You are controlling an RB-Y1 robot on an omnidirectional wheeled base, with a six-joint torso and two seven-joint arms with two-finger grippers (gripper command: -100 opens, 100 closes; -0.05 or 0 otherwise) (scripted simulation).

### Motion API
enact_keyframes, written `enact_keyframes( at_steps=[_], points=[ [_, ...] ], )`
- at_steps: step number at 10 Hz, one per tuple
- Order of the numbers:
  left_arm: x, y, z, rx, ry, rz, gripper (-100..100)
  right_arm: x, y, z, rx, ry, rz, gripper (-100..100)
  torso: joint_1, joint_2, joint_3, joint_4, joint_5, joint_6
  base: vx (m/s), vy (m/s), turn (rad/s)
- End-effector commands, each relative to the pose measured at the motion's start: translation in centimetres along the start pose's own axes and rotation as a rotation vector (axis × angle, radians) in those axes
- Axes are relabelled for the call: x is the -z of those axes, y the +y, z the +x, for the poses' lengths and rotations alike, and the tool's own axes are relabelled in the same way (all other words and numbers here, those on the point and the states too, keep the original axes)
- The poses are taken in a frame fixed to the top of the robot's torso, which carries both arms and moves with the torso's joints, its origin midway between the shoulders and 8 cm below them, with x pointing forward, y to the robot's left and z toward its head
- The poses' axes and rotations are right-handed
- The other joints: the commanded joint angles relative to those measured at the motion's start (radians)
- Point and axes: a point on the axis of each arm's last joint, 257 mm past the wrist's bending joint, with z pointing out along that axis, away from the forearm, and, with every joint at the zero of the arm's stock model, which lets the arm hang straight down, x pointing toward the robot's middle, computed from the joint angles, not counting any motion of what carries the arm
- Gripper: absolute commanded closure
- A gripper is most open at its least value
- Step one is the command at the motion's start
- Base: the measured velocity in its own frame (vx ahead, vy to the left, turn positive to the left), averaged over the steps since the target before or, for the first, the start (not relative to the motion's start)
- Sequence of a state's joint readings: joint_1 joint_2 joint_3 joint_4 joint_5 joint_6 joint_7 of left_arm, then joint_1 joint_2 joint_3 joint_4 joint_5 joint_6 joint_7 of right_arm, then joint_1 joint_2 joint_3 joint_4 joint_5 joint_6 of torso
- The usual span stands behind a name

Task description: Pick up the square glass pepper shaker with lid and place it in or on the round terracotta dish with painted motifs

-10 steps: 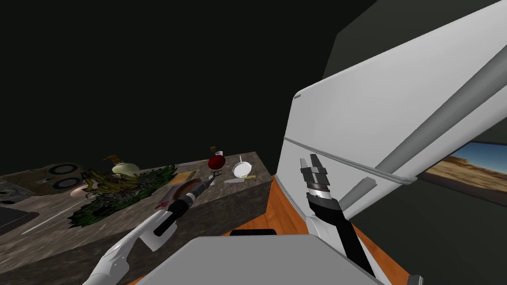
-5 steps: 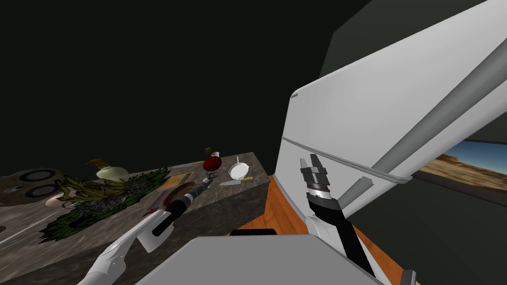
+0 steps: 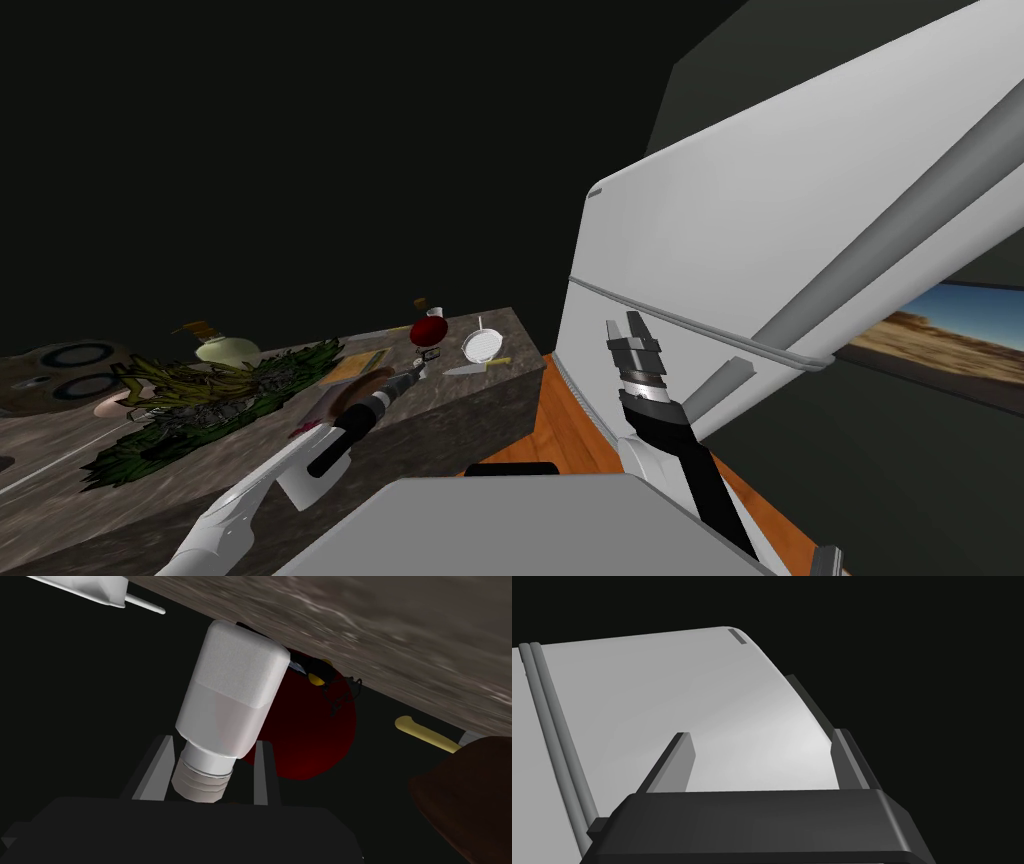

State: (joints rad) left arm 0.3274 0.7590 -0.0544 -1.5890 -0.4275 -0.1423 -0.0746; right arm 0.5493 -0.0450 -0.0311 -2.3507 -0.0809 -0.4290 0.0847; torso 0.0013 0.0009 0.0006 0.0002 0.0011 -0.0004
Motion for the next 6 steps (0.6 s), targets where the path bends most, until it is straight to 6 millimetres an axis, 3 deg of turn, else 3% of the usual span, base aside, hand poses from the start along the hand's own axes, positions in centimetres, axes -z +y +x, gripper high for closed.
enact_keyframes(
  at_steps=[1, 2, 3, 4, 6],
  points=[
    [0.0, 0.0, 0.0, 0.000, 0.000, 0.000, 0, 0.0, 0.0, 0.0, 0.000, 0.000, 0.000, 0, 0.000, 0.000, 0.000, 0.000, 0.000, 0.000, 0.000, 0.000, 0.000],
    [0.0, 0.0, 0.0, 0.000, 0.000, 0.000, 100, 0.0, 0.0, 0.0, 0.000, 0.000, 0.000, 0, 0.000, 0.000, 0.000, 0.000, 0.000, 0.000, 0.000, 0.000, 0.000],
    [0.0, 0.0, 0.0, 0.000, 0.000, 0.000, 0, 0.0, 0.0, 0.0, 0.000, 0.000, 0.000, 0, 0.000, 0.000, 0.000, 0.000, 0.000, 0.000, 0.000, 0.000, 0.000],
    [-0.7, -0.4, -2.5, -0.009, -0.054, 0.007, 100, 0.0, 0.0, 0.0, 0.000, 0.000, 0.000, 0, 0.000, 0.000, 0.000, 0.000, 0.000, 0.000, -0.033, -0.023, 0.015],
    [-1.2, -0.4, -4.8, -0.019, -0.109, 0.003, 100, 0.0, 0.0, 0.0, 0.000, 0.000, 0.000, 0, -0.003, 0.004, 0.003, 0.002, -0.001, 0.000, -0.082, -0.009, 0.050]
  ],
)
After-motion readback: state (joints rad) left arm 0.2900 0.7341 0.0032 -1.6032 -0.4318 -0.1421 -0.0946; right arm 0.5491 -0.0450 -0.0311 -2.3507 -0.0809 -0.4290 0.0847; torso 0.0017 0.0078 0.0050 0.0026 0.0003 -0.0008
